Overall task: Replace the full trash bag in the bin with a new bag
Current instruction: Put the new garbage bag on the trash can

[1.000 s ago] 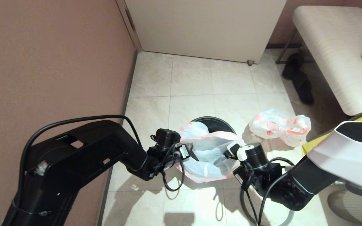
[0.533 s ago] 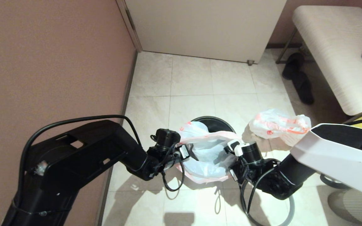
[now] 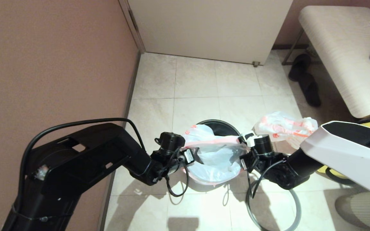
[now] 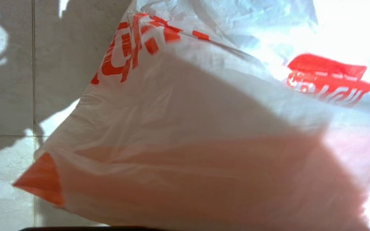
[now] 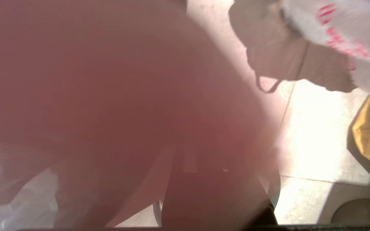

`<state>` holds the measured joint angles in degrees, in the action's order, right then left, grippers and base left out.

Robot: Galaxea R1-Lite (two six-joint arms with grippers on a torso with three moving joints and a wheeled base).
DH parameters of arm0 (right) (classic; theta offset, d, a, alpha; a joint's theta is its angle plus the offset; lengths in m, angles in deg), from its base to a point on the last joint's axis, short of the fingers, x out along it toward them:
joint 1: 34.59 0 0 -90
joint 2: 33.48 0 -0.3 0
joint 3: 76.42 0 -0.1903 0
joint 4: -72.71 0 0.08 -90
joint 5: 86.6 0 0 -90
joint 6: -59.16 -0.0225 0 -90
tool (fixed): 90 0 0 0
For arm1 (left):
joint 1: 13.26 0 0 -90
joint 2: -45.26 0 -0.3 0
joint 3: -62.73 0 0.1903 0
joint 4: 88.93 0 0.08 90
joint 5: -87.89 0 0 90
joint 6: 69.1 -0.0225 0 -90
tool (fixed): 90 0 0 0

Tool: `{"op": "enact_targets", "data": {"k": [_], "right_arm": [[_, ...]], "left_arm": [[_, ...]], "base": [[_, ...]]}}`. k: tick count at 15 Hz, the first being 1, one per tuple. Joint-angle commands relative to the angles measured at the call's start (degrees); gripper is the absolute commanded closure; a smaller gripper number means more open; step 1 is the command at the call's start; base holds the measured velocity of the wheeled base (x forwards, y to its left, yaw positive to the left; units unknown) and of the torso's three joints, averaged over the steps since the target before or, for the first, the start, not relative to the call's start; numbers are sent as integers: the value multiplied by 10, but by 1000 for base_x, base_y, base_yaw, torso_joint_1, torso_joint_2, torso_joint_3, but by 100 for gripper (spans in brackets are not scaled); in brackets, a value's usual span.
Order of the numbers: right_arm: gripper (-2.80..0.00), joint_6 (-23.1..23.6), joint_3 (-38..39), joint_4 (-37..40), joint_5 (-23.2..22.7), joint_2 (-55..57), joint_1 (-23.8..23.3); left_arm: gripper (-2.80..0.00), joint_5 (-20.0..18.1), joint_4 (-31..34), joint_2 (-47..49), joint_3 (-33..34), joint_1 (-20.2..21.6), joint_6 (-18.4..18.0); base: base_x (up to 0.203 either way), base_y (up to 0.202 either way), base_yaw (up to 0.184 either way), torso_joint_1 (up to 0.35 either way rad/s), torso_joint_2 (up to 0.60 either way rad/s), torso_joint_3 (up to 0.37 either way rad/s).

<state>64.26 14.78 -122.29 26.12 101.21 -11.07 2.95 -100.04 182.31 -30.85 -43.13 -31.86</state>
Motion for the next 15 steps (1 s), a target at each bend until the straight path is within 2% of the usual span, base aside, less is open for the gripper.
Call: {"op": "enact_targets", "data": {"k": [1,3,7,13,15], "right_arm": [[0,-4,-16,-2,5,-9,-11],[0,-22,-35,0,3,-8,-16],[0,-26,-83,1,4,6,-19],[0,-28,-144,27,2,32,-26],[0,-60,-147,34,-7,30,-25]], "left_arm": [[0,0,-2,4,1,-2,-1],[0,0,-2,3,5,-4,-2],[0,-1,-8,3,11,-9,-4],[0,-28,-56,1,46,-12,-41],[0,-29,-56,1,48,-13,-42]], "base": [[0,0,0,0,0,0],[0,0,0,0,0,0],[0,0,0,0,0,0],[0,0,0,0,0,0],[0,0,0,0,0,0]]}}
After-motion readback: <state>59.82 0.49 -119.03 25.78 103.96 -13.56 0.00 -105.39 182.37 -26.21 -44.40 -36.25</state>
